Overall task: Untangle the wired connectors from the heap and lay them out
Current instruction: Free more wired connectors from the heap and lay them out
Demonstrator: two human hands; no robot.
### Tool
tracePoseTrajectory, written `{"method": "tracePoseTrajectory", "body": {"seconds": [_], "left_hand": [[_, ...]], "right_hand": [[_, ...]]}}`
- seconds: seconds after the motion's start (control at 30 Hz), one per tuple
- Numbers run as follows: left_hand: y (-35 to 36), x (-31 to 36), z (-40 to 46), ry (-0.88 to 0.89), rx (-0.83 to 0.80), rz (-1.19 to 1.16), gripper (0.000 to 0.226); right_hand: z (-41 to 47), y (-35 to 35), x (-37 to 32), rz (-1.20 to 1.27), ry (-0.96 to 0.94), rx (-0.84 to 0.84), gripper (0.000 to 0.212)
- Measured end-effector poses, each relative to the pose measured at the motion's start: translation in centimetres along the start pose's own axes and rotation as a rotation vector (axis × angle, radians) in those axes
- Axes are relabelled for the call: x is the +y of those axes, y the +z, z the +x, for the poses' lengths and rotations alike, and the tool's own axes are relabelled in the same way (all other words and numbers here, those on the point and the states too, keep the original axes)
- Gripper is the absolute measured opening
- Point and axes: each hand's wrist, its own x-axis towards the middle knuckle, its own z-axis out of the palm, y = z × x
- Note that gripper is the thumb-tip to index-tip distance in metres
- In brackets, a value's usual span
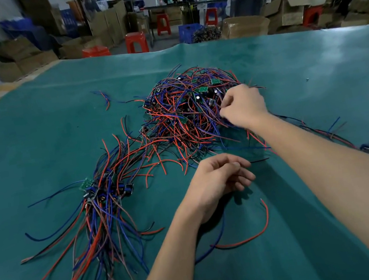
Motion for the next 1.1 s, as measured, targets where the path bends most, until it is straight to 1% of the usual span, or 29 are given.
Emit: {"method": "tracePoseTrajectory", "body": {"seconds": [0.07, 0.13, 0.3, 0.37, 0.43, 0.5, 0.57, 0.77, 0.87, 0.93, 1.0, 1.03, 1.1], "left_hand": [[0.0, 0.0, 0.0, 0.000, 0.002, -0.003, 0.024], [-0.1, -0.1, 0.0, -0.001, 0.003, -0.004, 0.024], [-0.1, -0.1, 0.1, 0.001, 0.008, -0.012, 0.023], [-0.1, -0.2, 0.2, 0.002, 0.011, -0.018, 0.022], [-0.1, -0.1, 0.2, 0.004, 0.021, -0.024, 0.021], [-0.1, -0.1, 0.2, 0.002, 0.034, -0.028, 0.021], [0.0, -0.1, 0.2, -0.001, 0.042, -0.030, 0.020], [0.0, -0.1, 0.1, 0.011, 0.051, -0.057, 0.018], [0.0, -0.1, 0.2, 0.014, 0.081, -0.087, 0.020], [-0.1, -0.1, 0.3, 0.017, 0.086, -0.090, 0.020], [-0.2, -0.3, 0.4, 0.026, 0.079, -0.075, 0.017], [-0.2, -0.3, 0.4, 0.030, 0.078, -0.074, 0.015], [-0.2, -0.2, 0.5, 0.029, 0.088, -0.097, 0.021]], "right_hand": [[-0.1, -1.5, 0.3, 0.155, 0.059, 0.064, 0.018], [-0.3, -3.3, 0.8, 0.366, 0.111, 0.089, 0.020], [-1.5, -7.9, 2.2, 0.863, 0.142, 0.117, 0.024], [-2.2, -9.2, 2.7, 1.063, 0.185, 0.103, 0.023], [-2.8, -9.5, 3.2, 1.200, 0.253, 0.057, 0.022], [-3.2, -9.1, 3.5, 1.205, 0.301, 0.028, 0.023], [-3.5, -8.7, 3.7, 1.161, 0.303, 0.039, 0.024], [-3.9, -10.0, 3.2, 1.160, 0.196, 0.139, 0.024], [-4.7, -11.9, 2.5, 1.290, 0.120, 0.132, 0.022], [-6.0, -13.3, 2.3, 1.480, 0.079, 0.048, 0.023], [-7.6, -13.5, 2.0, 1.661, 0.046, -0.095, 0.029], [-8.5, -12.8, 1.8, 1.695, 0.046, -0.165, 0.028], [-10.2, -10.0, 1.6, 1.655, 0.089, -0.280, 0.022]]}}
